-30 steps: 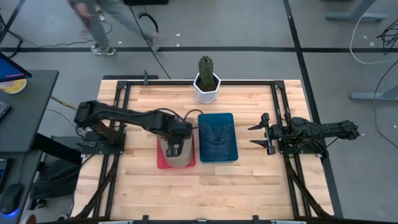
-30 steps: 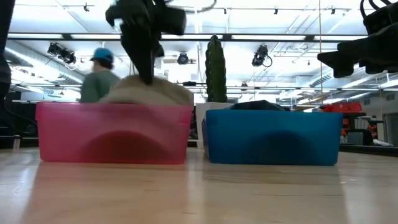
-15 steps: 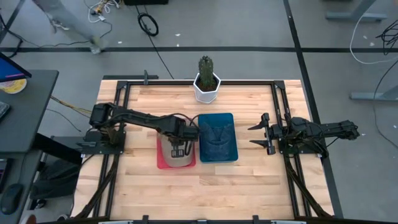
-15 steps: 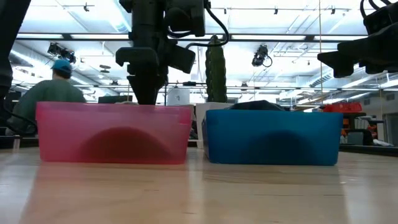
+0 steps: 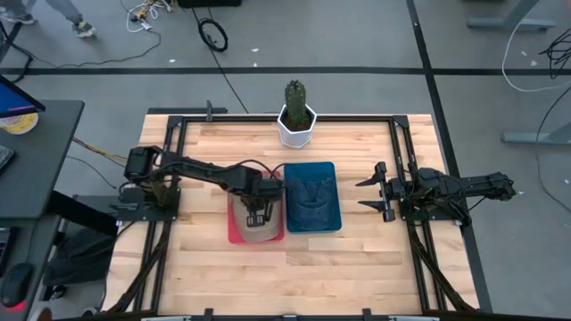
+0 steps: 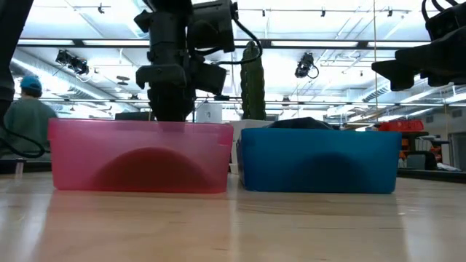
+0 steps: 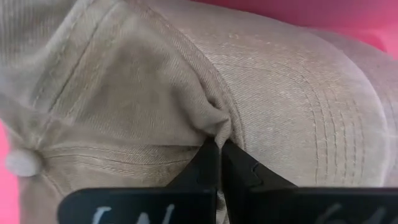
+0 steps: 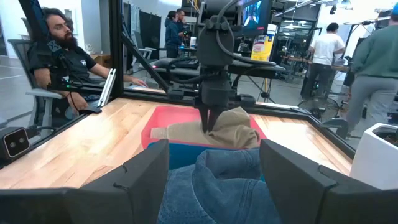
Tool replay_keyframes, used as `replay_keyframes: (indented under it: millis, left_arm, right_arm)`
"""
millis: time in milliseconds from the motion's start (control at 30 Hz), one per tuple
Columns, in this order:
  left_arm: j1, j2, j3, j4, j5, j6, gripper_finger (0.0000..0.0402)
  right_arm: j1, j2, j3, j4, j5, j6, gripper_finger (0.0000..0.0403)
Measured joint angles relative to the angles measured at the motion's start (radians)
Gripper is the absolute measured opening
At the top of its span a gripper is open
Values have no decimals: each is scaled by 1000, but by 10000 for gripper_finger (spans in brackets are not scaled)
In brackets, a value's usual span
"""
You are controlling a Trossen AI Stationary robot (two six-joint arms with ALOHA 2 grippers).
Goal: Pick & Place hat
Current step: Put the brown cap into the red bin
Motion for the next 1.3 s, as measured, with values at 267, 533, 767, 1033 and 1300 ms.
replay_keyframes:
  millis: [267, 533, 767, 1033, 1300]
  left_arm:
    - [3, -3, -54, 44, 7, -35, 5]
    - [-2, -33, -30, 9, 13, -47, 36]
    - [-5, -113, -14, -52, 35, -54, 66]
    - [-3, -201, -11, -47, 27, -55, 85]
    - [-2, -241, -9, 73, -8, -17, 80]
  right_arm:
    - [0, 0, 0, 0, 0, 0, 254]
    - [0, 0, 0, 0, 0, 0, 254]
    - [0, 0, 0, 0, 0, 0, 254]
    - [0, 0, 0, -1, 0, 0, 254]
    - [0, 0, 0, 0, 0, 0, 254]
